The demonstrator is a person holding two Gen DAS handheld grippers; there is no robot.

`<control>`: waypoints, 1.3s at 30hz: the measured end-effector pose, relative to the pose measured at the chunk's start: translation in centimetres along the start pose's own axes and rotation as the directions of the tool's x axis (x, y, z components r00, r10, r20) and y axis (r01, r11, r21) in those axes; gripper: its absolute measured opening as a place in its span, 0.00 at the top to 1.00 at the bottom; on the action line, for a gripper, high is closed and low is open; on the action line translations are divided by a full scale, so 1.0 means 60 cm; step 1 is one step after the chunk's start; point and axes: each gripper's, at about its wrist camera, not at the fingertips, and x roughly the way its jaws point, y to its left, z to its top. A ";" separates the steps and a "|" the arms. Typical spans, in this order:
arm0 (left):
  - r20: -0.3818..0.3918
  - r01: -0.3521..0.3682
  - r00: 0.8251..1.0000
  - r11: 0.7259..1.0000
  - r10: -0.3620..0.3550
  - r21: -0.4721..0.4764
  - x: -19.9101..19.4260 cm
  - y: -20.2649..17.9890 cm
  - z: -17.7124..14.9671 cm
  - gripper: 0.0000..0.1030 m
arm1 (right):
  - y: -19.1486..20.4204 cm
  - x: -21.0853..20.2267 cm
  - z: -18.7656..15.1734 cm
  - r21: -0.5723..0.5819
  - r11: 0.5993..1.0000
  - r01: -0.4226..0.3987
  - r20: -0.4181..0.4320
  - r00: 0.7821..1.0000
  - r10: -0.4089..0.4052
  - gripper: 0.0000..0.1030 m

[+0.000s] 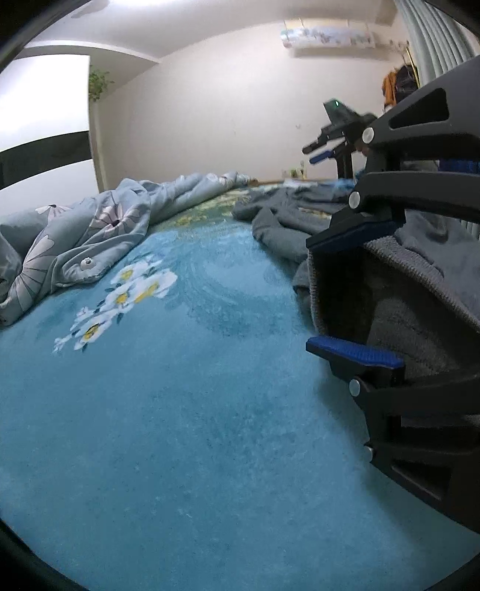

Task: Fold clothes

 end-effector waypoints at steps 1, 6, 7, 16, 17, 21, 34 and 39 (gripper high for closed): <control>0.009 -0.032 0.999 0.999 0.031 0.035 -0.004 -0.010 -0.008 0.52 | 0.002 -0.002 -0.004 -0.005 1.000 0.000 -0.005 1.000 0.000 0.53; -0.030 -0.115 0.991 0.948 0.130 0.297 0.010 -0.085 -0.082 0.52 | 0.015 -0.006 -0.024 -0.036 0.999 -0.004 -0.033 0.999 0.003 0.53; -0.053 -0.116 0.989 0.934 0.142 0.339 0.019 -0.095 -0.098 0.52 | 0.021 -0.006 -0.029 -0.044 0.999 -0.010 -0.039 0.999 0.008 0.53; -0.119 -0.129 0.972 0.887 0.201 0.443 0.075 -0.123 -0.164 0.52 | 0.194 0.015 -0.132 -0.251 0.930 -0.268 -0.213 0.953 0.217 0.53; -0.108 -0.141 0.972 0.881 0.211 0.451 0.074 -0.128 -0.167 0.52 | 0.221 0.026 -0.151 -0.285 0.911 -0.297 -0.249 0.941 0.229 0.53; -0.093 -0.121 0.981 0.907 0.172 0.403 0.057 -0.123 -0.162 0.52 | 0.313 0.083 -0.221 -0.392 0.842 -0.369 -0.379 0.899 0.218 0.53; -0.037 0.092 0.995 0.979 -0.087 0.182 0.001 -0.063 -0.136 0.39 | 0.243 0.084 -0.222 -0.394 0.895 -0.208 -0.339 0.938 0.069 0.53; -0.025 0.168 0.986 0.980 -0.166 0.104 -0.004 -0.055 -0.126 0.34 | 0.215 0.086 -0.227 -0.374 0.909 -0.183 -0.343 0.938 0.048 0.53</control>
